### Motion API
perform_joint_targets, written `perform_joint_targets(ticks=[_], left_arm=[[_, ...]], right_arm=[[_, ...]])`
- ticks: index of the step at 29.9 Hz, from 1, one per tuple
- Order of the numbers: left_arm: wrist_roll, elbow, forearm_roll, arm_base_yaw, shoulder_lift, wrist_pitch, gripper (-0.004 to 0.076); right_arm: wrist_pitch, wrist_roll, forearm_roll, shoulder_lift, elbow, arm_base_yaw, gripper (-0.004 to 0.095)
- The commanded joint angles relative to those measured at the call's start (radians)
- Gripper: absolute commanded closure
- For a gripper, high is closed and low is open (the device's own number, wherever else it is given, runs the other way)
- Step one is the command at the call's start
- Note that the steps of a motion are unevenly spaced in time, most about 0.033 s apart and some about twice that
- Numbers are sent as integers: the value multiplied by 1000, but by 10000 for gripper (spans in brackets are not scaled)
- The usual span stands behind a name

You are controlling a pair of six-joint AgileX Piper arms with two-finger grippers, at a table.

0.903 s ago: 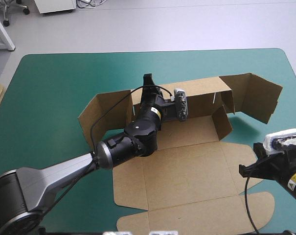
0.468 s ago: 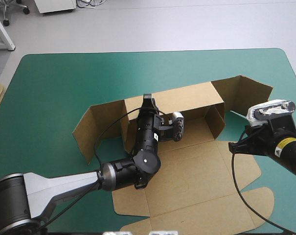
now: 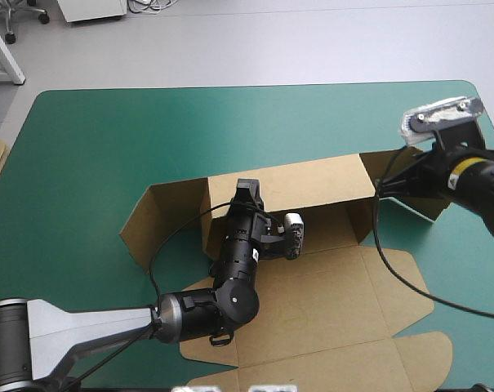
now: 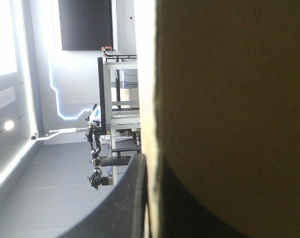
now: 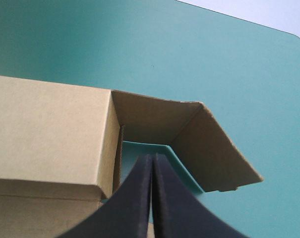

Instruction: Fold the box

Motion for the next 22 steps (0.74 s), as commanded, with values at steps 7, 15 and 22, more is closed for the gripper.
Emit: perform_joint_targets(ticks=[7,15,22], left_arm=[[-45,-15,89,-4,-41,36,734],[-45,-15,88,-4,-41,8,734],[-60,-15,88,-4,-41,6,734]], right_arm=[[151,-185,193,316,-413,-237,928],[158,-284,512,504,-515,-477,928],[158,-313,554,631,-515,-491,928]])
